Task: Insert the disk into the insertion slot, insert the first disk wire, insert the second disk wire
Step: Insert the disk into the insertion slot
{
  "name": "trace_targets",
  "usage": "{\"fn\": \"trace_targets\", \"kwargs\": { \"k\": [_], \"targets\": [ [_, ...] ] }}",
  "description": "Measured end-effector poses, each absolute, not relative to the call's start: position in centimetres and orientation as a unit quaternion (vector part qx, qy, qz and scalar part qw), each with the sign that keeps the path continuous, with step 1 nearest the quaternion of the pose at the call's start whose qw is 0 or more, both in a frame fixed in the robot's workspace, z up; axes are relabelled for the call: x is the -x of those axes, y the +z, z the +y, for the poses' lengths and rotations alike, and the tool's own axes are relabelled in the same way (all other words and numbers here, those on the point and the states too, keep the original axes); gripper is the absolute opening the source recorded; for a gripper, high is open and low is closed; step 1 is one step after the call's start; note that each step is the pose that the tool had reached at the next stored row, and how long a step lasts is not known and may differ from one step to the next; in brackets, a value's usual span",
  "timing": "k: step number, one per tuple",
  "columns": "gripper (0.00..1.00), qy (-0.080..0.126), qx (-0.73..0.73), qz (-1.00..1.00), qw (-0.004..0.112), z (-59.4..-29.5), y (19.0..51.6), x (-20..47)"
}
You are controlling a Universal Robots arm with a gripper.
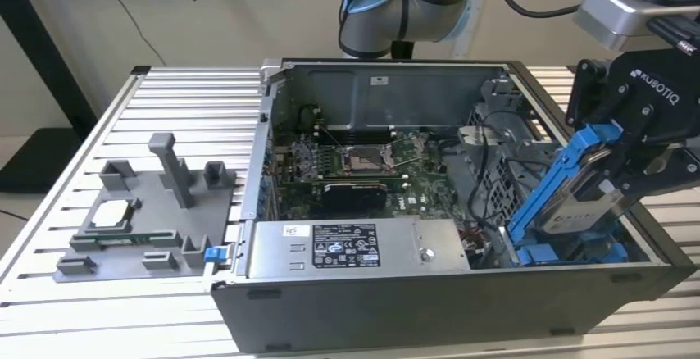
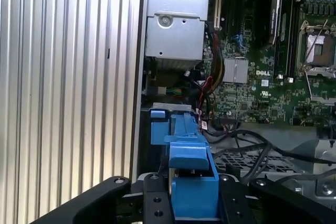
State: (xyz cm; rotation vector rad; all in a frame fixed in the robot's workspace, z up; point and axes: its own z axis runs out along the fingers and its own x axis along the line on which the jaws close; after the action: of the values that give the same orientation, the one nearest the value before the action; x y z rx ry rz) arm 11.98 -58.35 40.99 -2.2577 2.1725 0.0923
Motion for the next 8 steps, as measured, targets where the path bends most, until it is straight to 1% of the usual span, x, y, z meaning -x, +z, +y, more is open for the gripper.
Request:
{"fn": "trace_targets", "kwargs": {
  "k": [8],
  "targets": [
    [0.00,0.029,0.720,0.694,0.004,-58.17,40.63,-11.78]
  ]
}}
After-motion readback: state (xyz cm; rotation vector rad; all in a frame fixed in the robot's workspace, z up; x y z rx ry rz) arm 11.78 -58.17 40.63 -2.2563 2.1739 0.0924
